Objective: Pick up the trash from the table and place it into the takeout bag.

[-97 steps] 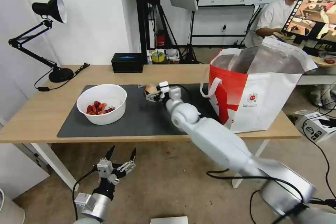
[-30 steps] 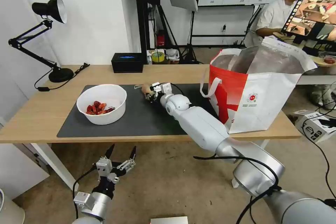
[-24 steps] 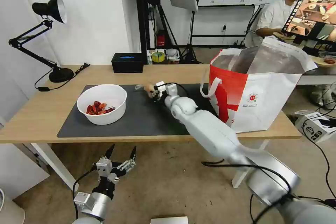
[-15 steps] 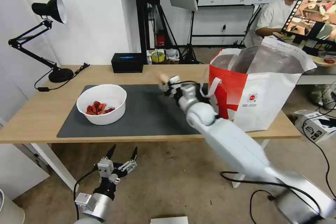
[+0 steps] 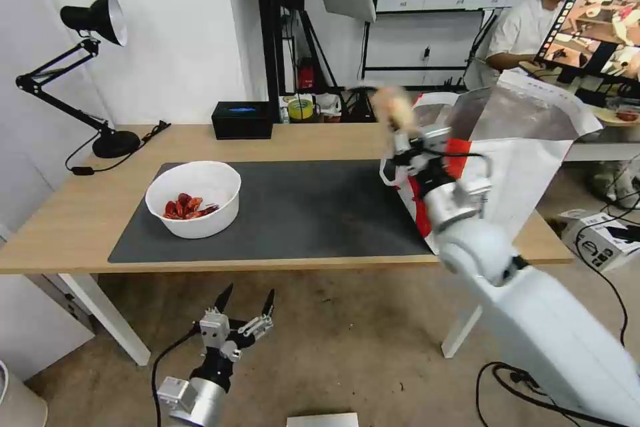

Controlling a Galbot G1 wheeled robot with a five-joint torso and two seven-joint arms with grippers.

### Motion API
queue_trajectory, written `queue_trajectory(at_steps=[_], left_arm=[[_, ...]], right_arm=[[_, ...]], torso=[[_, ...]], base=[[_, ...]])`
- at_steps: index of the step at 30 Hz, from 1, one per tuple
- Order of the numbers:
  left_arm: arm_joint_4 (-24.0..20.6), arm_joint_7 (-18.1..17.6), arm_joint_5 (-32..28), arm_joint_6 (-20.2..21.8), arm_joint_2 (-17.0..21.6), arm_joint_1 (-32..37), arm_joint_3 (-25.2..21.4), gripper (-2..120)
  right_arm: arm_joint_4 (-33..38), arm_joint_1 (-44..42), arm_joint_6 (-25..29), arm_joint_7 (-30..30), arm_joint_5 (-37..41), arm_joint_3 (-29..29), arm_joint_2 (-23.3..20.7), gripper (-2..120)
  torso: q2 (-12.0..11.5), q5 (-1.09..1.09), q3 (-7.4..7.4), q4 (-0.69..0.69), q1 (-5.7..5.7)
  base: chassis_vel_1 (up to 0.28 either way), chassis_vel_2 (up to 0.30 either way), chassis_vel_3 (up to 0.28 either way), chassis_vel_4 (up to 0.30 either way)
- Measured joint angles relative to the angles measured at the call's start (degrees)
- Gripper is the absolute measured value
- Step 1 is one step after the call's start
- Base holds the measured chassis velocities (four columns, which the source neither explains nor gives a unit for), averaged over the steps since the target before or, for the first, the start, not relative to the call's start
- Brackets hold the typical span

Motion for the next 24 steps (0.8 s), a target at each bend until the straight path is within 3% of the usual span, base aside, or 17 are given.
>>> queue_trajectory(at_steps=[6, 14, 16, 19, 24], left_arm=[[-0.1, 0.0, 0.5, -0.2, -0.3, 0.5, 0.3, 100], [-0.4, 0.0, 0.9, -0.2, -0.7, 0.6, 0.6, 100], [-0.5, 0.1, 0.9, -0.2, -0.7, 0.7, 0.6, 100], [-0.7, 0.1, 0.9, -0.2, -0.6, 0.8, 0.2, 100], [-0.9, 0.1, 0.9, -0.2, -0.5, 0.9, 0.0, 100]], right_arm=[[-2.8, 0.1, -1.0, 1.5, 3.0, 4.1, -2.9, 7], [-5.0, 0.1, -5.8, 5.9, 6.2, 4.6, -3.4, 8], [-5.2, 0.4, -6.8, 6.6, 6.2, 4.6, -3.4, 12], [-5.1, 1.1, -8.4, 7.9, 6.1, 4.6, -3.5, 29], [-4.6, 1.2, -9.4, 8.1, 6.1, 4.6, -3.9, 43]], torso=[[0.0, -0.01, 0.01, 0.0, 0.01], [0.0, 0.0, 0.01, 0.0, 0.01], [0.0, -0.01, 0.01, 0.0, 0.01], [0.0, -0.01, 0.01, 0.01, 0.01], [0.0, -0.02, 0.01, 0.01, 0.01]], base=[[0.0, 0.0, 0.0, 0.0], [0.0, 0.0, 0.0, 0.0], [0.0, 0.0, 0.0, 0.0], [0.0, 0.0, 0.0, 0.0], [0.0, 0.0, 0.0, 0.0]])
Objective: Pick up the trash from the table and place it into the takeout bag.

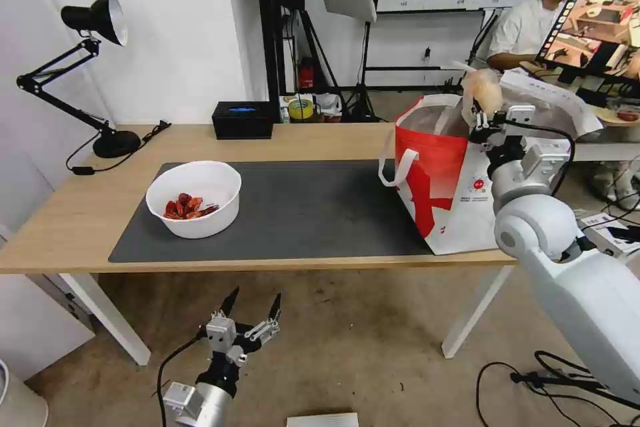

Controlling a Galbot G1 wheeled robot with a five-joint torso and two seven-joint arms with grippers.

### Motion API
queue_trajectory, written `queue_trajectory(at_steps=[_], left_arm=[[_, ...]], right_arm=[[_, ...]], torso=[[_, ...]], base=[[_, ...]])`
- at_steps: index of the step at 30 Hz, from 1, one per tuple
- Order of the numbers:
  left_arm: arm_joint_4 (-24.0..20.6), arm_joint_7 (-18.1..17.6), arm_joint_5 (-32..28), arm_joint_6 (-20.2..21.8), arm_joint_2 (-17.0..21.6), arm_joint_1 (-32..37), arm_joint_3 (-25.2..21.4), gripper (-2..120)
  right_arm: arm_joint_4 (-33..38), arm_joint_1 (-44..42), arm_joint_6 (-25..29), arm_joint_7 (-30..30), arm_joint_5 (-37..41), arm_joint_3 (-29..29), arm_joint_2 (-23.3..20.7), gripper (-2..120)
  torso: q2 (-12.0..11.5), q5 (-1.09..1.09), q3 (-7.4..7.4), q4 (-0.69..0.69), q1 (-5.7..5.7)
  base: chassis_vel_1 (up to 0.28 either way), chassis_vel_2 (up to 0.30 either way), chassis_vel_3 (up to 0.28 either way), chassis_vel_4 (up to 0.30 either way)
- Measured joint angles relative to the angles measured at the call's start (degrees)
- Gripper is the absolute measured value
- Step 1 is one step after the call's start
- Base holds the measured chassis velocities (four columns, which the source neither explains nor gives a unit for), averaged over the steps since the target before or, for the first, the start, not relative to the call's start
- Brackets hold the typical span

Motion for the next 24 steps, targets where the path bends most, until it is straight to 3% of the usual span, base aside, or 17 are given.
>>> queue_trajectory(at_steps=[14, 24], left_arm=[[-0.5, 0.0, -0.3, 0.0, 0.1, -0.1, -0.1, 100], [-0.5, 0.0, -0.4, -0.3, -0.1, 0.0, -0.3, 100]], right_arm=[[0.7, -0.6, -0.8, 0.1, 0.1, 0.1, -0.5, 96], [5.4, 0.3, 2.0, -3.8, 5.6, -0.8, -1.3, 100]], torso=[[0.0, 0.01, 0.0, -0.01, 0.0], [0.0, 0.0, 0.0, 0.0, 0.0]], base=[[0.0, 0.0, 0.0, 0.0], [0.0, 0.0, 0.0, 0.0]])
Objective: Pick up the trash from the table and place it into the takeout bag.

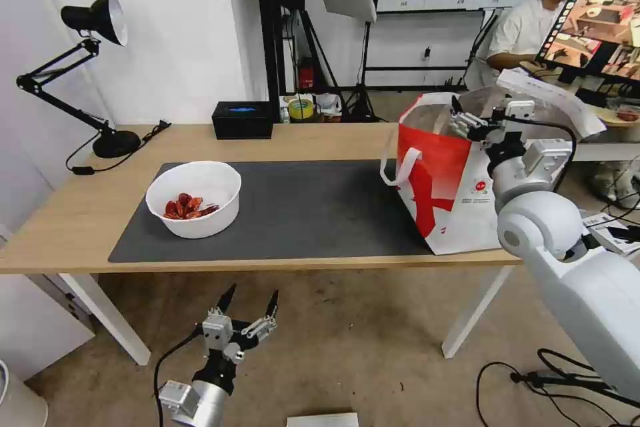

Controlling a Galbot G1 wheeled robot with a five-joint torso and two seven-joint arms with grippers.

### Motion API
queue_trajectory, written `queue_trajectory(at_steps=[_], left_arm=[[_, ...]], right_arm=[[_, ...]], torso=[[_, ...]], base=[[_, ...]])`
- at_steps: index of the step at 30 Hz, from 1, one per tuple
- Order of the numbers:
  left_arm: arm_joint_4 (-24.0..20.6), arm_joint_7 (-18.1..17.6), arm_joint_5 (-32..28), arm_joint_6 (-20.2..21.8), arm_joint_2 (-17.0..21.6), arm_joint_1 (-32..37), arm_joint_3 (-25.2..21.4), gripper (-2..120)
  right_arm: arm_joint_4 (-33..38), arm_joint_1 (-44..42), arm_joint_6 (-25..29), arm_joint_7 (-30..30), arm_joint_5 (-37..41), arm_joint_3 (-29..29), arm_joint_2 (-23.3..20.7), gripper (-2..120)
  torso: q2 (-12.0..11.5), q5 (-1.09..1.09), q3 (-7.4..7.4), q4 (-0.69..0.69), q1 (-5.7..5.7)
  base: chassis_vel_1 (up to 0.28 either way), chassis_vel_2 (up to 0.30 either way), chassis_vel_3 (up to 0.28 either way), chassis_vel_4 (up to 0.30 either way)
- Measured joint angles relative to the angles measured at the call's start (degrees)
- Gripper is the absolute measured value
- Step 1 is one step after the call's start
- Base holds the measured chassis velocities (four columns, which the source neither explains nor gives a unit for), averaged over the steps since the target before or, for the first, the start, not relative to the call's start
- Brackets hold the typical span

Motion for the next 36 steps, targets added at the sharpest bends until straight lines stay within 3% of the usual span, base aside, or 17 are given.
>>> queue_trajectory(at_steps=[8, 13, 15, 24, 36], left_arm=[[-0.6, 0.0, -0.6, -0.1, 0.5, 0.1, -1.3, 100], [-0.4, 0.0, -1.3, -0.6, 0.4, 0.1, -2.1, 100], [-0.2, 0.1, -1.6, -0.8, 0.3, 0.0, -2.5, 100], [0.9, 0.2, -1.9, -1.7, 0.4, -0.1, -2.5, 100], [2.4, 1.8, -2.0, -3.2, 0.9, -0.4, -3.2, 100]], right_arm=[[11.9, -9.6, 0.5, -7.8, 6.3, 1.0, -3.7, 100], [15.2, -16.3, 0.2, -11.7, 5.7, 2.5, -4.4, 100], [16.3, -23.1, 1.0, -14.3, 3.2, 3.8, -4.0, 100], [14.1, -43.1, 8.4, -19.4, -8.8, 6.1, 0.2, 100], [7.5, -52.0, 14.8, -18.6, -15.3, 3.9, 6.1, 100]], torso=[[0.0, -0.01, -0.01, -0.01, 0.0], [0.0, -0.01, 0.0, 0.01, 0.0], [0.0, 0.01, 0.0, -0.01, 0.0], [0.0, 0.0, 0.0, -0.02, 0.0], [0.0, 0.0, -0.01, -0.01, -0.01]], base=[[0.0, 0.0, 0.0, 0.0], [0.0, 0.0, 0.0, 0.0], [0.0, 0.0, 0.0, 0.0], [0.0, 0.0, 0.0, 0.0], [0.0, 0.0, 0.0, 0.0]])
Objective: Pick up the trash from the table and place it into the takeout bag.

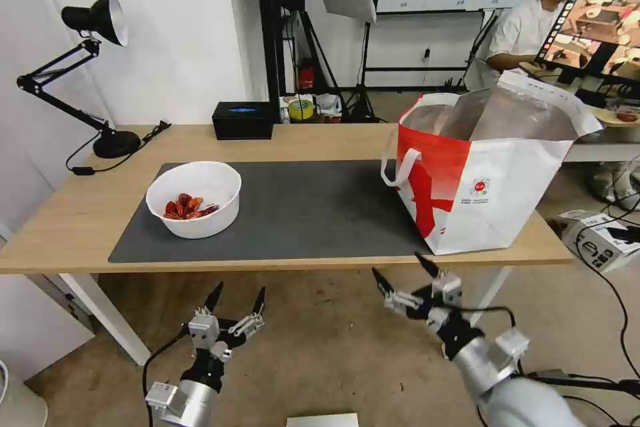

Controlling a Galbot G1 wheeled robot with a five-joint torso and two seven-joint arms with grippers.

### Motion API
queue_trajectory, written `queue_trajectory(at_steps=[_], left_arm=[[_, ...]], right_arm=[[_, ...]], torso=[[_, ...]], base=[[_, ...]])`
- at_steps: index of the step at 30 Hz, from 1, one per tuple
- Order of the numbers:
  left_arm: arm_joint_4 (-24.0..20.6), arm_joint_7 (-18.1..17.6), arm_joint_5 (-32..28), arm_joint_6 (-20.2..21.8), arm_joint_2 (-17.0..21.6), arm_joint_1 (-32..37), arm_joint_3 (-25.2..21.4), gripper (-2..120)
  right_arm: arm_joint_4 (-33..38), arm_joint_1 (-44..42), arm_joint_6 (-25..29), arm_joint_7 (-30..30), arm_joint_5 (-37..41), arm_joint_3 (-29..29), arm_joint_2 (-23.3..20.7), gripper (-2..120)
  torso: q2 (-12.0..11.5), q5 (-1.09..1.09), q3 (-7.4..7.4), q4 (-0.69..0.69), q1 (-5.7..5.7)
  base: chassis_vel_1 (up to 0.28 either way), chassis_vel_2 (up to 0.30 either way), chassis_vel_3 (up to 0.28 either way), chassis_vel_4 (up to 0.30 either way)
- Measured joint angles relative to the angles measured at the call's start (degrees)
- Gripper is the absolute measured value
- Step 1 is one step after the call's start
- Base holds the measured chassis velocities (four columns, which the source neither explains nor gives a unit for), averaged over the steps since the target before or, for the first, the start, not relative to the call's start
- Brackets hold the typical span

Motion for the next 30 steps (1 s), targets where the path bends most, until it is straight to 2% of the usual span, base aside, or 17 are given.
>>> queue_trajectory(at_steps=[8, 20, 24, 27, 28, 30], left_arm=[[-0.4, 0.0, -0.2, 0.0, 0.2, -0.1, 0.0, 100], [-1.5, -0.7, -0.6, 0.4, 0.3, 0.0, -1.3, 100], [-5.1, -4.4, -5.3, 4.8, 4.0, -4.9, -5.0, 100], [-6.0, -5.8, -7.4, 6.3, 5.3, -6.5, -5.8, 100], [-7.2, -8.8, -11.3, 8.8, 8.1, -9.2, -7.0, 100], [-7.5, -12.1, -15.5, 11.1, 11.9, -11.9, -8.6, 100]], right_arm=[[-2.3, 0.8, 2.6, 2.4, -2.0, -2.6, 1.9, 100], [-2.4, 0.9, 2.4, 2.5, -2.1, -2.8, 1.8, 100], [-2.4, 0.9, 2.3, 2.5, -2.1, -2.8, 1.7, 100], [-2.4, 0.9, 2.3, 2.5, -2.1, -2.8, 1.7, 100], [-2.4, 0.9, 2.3, 2.5, -2.1, -2.8, 1.7, 100], [-2.4, 0.9, 2.3, 2.5, -2.0, -2.8, 1.7, 100]], torso=[[0.0, 0.0, 0.01, 0.01, 0.01], [0.0, -0.01, 0.01, 0.01, 0.01], [0.0, 0.0, 0.01, 0.01, 0.01], [0.0, -0.01, 0.01, 0.01, 0.01], [0.0, -0.01, 0.01, 0.0, 0.01], [0.0, -0.01, 0.01, 0.0, 0.01]], base=[[0.0, 0.0, 0.0, 0.0], [0.0, 0.0, 0.0, 0.0], [0.0, 0.0, 0.0, 0.0], [0.0, 0.0, 0.0, 0.0], [0.0, 0.0, 0.0, 0.0], [0.0, 0.0, 0.0, 0.0]])
